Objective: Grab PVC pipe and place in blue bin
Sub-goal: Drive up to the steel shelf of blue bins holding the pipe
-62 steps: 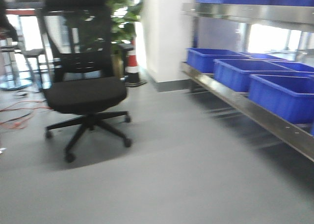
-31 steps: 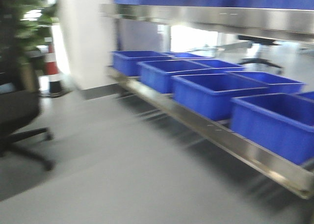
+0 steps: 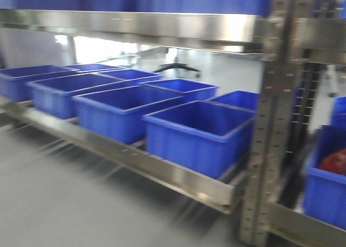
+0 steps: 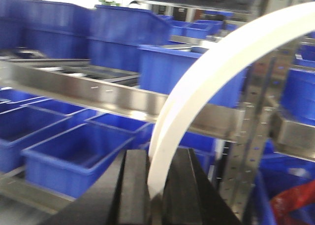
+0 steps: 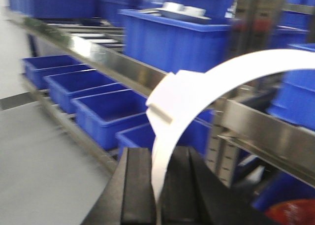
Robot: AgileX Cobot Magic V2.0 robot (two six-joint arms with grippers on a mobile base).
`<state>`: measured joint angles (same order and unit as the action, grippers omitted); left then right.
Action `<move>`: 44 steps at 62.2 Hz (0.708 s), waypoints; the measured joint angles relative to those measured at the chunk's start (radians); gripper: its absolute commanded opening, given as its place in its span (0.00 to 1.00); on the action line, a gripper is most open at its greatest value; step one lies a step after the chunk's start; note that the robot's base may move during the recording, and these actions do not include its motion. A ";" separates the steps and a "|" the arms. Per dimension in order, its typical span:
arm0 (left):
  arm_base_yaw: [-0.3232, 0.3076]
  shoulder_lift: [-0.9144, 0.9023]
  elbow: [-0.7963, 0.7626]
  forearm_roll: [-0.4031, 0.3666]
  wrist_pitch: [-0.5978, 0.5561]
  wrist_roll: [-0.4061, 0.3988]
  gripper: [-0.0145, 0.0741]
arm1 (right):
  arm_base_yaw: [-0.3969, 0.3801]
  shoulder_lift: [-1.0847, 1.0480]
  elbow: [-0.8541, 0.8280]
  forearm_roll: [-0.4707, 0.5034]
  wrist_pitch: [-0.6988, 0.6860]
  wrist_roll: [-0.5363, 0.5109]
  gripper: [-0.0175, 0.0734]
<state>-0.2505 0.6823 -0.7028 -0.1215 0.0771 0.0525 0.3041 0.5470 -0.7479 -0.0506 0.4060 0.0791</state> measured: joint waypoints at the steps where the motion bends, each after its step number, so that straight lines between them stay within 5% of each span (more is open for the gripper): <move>1: 0.000 0.000 0.000 0.000 0.000 0.000 0.04 | 0.000 0.000 0.000 0.000 0.000 0.000 0.01; 44: 0.000 0.000 0.000 0.000 0.000 0.000 0.04 | 0.000 0.000 0.000 0.000 0.000 0.000 0.01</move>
<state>-0.2505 0.6823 -0.7028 -0.1215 0.0771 0.0525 0.3041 0.5470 -0.7479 -0.0506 0.4060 0.0791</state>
